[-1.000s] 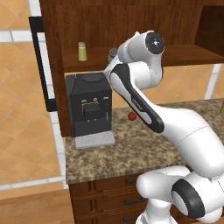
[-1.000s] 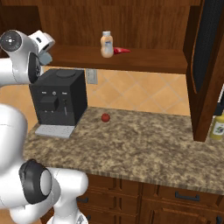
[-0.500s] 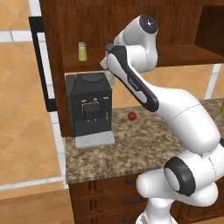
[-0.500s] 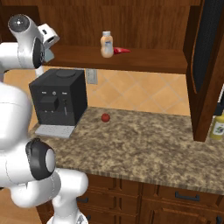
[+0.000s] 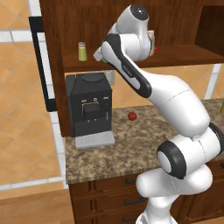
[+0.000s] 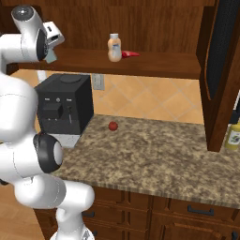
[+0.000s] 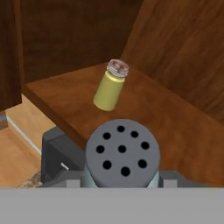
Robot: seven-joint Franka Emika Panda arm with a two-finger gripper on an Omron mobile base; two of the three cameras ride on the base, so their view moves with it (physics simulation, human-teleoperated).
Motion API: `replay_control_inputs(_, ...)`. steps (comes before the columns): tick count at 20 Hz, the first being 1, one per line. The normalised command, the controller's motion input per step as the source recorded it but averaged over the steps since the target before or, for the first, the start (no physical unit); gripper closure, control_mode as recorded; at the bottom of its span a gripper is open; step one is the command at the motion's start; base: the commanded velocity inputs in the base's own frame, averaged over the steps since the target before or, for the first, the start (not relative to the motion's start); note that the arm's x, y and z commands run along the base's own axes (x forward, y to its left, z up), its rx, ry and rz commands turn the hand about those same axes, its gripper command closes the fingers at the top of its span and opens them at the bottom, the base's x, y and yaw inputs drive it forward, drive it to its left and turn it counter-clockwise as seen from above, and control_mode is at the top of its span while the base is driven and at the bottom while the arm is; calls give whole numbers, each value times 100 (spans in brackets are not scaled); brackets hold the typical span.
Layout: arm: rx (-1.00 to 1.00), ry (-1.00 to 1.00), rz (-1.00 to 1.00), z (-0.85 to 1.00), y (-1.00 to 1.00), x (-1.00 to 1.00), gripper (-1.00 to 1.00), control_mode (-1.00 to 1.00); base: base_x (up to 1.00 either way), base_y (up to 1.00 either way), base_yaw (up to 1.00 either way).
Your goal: Put the shaker and condiment bottle from the counter next to their counterparts in the cabinet.
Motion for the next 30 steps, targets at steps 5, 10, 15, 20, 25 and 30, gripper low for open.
replay_control_inputs(5, 23, 2, -5, -10, 0, 1, 100, -100, 0, 0, 0)
replay_control_inputs(10, 4, 0, -3, -3, 14, 9, 100, -100, 0, 0, 0)
replay_control_inputs(15, -5, 1, 0, -13, 28, 28, 100, -100, 0, 0, 0)
replay_control_inputs(20, -1, 1, 0, -9, 9, 31, 100, -100, 0, 0, 0)
replay_control_inputs(25, 0, 0, 0, -16, 0, 23, 100, -100, 0, 0, 0)
replay_control_inputs(30, 1, 1, 0, -29, 0, 12, 100, -100, 0, 0, 0)
